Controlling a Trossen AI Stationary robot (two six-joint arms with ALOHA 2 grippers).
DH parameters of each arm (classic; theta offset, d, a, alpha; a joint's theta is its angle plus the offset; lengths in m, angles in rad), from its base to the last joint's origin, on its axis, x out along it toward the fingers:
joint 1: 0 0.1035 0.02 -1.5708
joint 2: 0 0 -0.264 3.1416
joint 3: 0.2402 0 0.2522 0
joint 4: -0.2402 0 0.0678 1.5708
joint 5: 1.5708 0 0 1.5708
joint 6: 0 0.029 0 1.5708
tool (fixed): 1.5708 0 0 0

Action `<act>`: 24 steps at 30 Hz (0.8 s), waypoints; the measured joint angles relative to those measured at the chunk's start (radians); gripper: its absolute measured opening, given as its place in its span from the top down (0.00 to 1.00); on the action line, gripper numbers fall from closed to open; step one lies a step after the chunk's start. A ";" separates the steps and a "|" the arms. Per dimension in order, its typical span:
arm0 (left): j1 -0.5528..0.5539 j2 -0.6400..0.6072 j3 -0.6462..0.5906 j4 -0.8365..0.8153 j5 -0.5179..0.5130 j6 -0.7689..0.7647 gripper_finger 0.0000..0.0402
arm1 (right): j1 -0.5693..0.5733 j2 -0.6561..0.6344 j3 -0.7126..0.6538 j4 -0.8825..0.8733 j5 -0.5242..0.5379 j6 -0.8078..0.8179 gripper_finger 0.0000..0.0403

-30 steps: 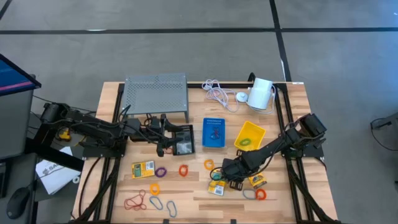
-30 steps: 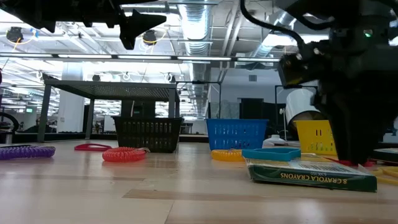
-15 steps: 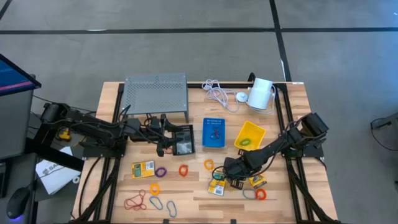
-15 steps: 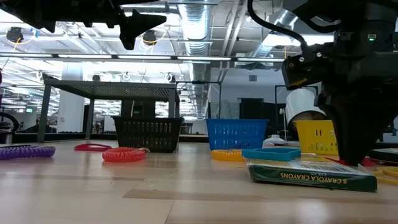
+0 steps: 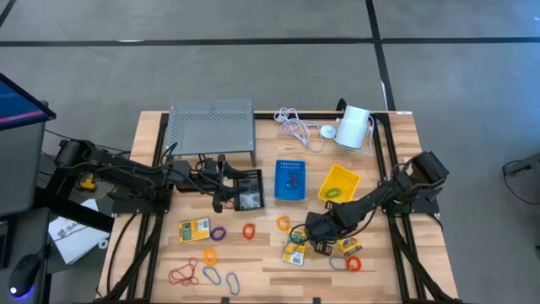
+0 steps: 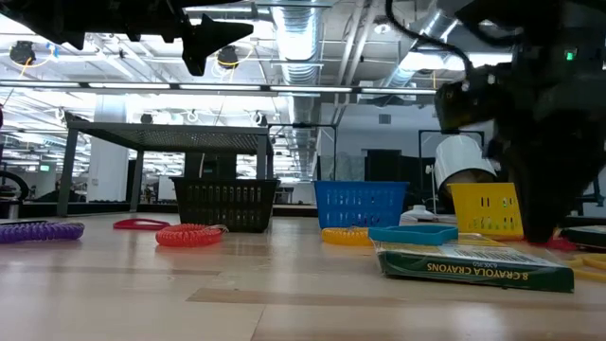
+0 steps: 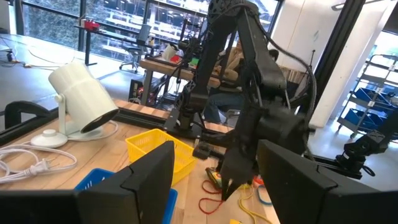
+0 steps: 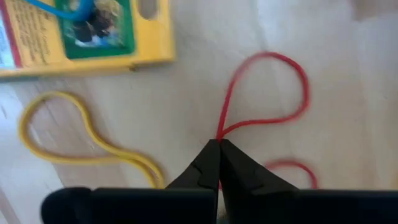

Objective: Pick & Place Office Desk Supplies
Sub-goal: Put the red rubber band into the blue basket

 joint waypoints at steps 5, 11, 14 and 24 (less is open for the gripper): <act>0.000 0.000 0.000 0.002 0.002 0.000 0.44 | 0.001 -0.120 0.004 -0.001 0.038 0.010 1.00; 0.000 0.000 0.000 0.002 0.002 0.000 0.44 | 0.007 -0.282 0.004 0.007 0.132 0.010 1.00; 0.000 0.000 0.000 0.002 0.002 0.000 0.44 | 0.007 -0.348 0.005 0.011 0.179 0.003 1.00; 0.000 0.000 0.000 0.003 0.001 0.000 0.44 | -0.083 -0.411 0.006 0.138 0.245 -0.190 1.00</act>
